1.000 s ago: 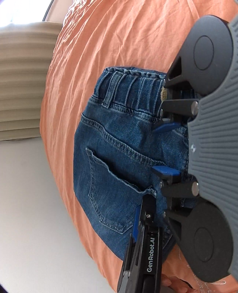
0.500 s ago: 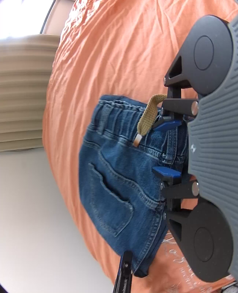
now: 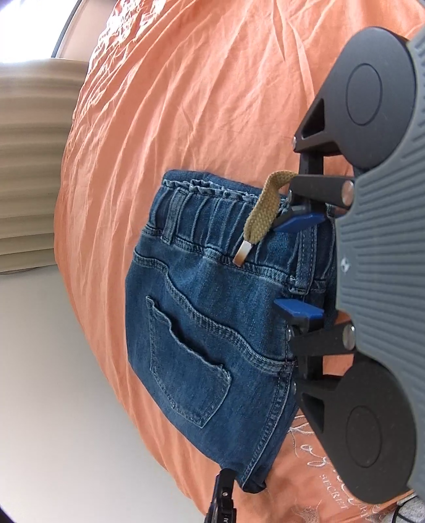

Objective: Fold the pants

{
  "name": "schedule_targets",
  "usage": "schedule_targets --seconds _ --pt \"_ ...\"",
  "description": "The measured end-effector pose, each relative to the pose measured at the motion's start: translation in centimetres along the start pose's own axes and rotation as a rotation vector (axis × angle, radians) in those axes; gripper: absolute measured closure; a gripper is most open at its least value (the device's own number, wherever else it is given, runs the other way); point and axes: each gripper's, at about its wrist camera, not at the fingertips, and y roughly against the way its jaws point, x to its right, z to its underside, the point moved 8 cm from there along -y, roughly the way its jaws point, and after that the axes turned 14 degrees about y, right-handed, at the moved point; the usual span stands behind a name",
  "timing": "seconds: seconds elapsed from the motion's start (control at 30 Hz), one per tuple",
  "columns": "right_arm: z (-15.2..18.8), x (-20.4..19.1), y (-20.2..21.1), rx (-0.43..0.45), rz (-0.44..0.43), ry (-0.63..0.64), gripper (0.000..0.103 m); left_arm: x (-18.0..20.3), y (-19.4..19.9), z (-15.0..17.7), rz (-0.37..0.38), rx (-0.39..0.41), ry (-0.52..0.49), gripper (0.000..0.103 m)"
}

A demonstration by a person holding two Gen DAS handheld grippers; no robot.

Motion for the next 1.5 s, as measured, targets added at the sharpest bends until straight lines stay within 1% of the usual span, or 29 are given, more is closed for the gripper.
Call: schedule_targets --seconds 0.03,0.07,0.1,0.13,0.17,0.23,0.3,0.37,0.4,0.47,0.5,0.53,0.57,0.6,0.67,0.7,0.77,0.87,0.97,1.07,1.1,1.17,1.27,1.33,1.5 --pt "-0.6 0.0 1.2 0.014 0.001 -0.006 0.050 0.3 1.3 -0.9 0.001 0.025 -0.007 0.076" --pt "-1.2 0.0 2.3 0.027 0.000 -0.016 0.048 0.6 2.7 -1.8 0.006 0.050 -0.010 0.072" --pt "-1.9 0.0 3.6 0.040 -0.001 -0.026 0.041 0.7 4.0 -2.5 0.007 0.071 -0.012 0.069" --pt "-2.5 0.0 4.9 0.051 0.000 -0.034 0.035 1.0 5.4 -3.6 0.007 0.095 -0.017 0.069" --pt "-3.2 0.0 6.4 0.062 0.004 -0.039 0.034 1.3 6.8 -4.5 0.008 0.112 -0.022 0.068" --pt "-4.5 -0.2 9.5 0.091 0.013 -0.041 0.028 1.8 10.1 -6.1 0.006 0.151 -0.038 0.067" --pt "-5.5 -0.5 12.5 0.119 0.030 -0.040 0.024 2.5 13.8 -7.9 -0.006 0.198 -0.070 0.061" --pt "-6.3 -1.0 15.8 0.144 0.062 -0.041 0.023 3.1 17.4 -8.8 -0.023 0.237 -0.098 0.058" --pt "-6.5 -1.3 17.1 0.154 0.076 -0.044 0.023 3.4 19.1 -9.1 -0.036 0.249 -0.116 0.055" --pt "-6.7 -1.9 20.1 0.186 0.095 -0.055 0.022 4.0 22.1 -9.1 -0.066 0.286 -0.145 0.050" --pt "-6.6 -2.3 21.4 0.199 0.101 -0.060 0.022 4.5 23.7 -8.9 -0.074 0.327 -0.166 0.043" --pt "-6.4 -2.9 22.8 0.217 0.106 -0.060 0.022 4.9 24.9 -8.5 -0.079 0.360 -0.176 0.039" --pt "-6.2 -3.4 23.9 0.233 0.110 -0.057 0.022 5.4 26.1 -8.0 -0.076 0.390 -0.180 0.027" --pt "-5.8 -4.1 25.1 0.251 0.116 -0.052 0.022 5.8 27.2 -7.2 -0.061 0.417 -0.183 0.019" --pt "-4.8 -5.4 27.4 0.291 0.133 -0.041 0.022 6.6 28.7 -5.5 -0.039 0.468 -0.174 0.015" --pt "-4.3 -6.0 28.4 0.309 0.140 -0.034 0.022 7.0 29.2 -4.5 -0.037 0.483 -0.173 0.008" --pt "-3.1 -7.4 30.1 0.341 0.155 -0.023 0.022 7.8 29.8 -2.2 -0.052 0.508 -0.168 0.004" --pt "-1.0 -9.4 31.9 0.382 0.182 -0.016 0.022 9.0 29.9 0.8 -0.094 0.526 -0.162 0.004" --pt "1.0 -11.0 33.0 0.411 0.207 -0.025 0.022 10.1 29.2 3.4 -0.086 0.522 -0.147 0.004" --pt "2.8 -12.1 33.1 0.414 0.222 -0.036 0.022 10.6 27.6 5.2 -0.068 0.505 -0.084 0.004" --pt "3.2 -12.4 33.0 0.412 0.227 -0.040 0.022 10.6 26.7 5.7 -0.063 0.483 -0.054 0.004" --pt "4.1 -12.6 32.4 0.407 0.241 -0.055 0.022 10.6 25.2 6.7 -0.066 0.447 -0.016 0.004" --pt "5.1 -12.6 30.8 0.389 0.240 -0.092 0.022 10.9 22.6 8.0 -0.103 0.405 -0.024 0.004" --pt "5.6 -12.4 29.3 0.364 0.234 -0.109 0.022 11.0 20.8 8.5 -0.119 0.368 -0.025 0.004" --pt "6.3 -11.8 25.1 0.298 0.236 -0.118 0.022 10.1 17.6 10.2 -0.125 0.280 0.006 0.004"
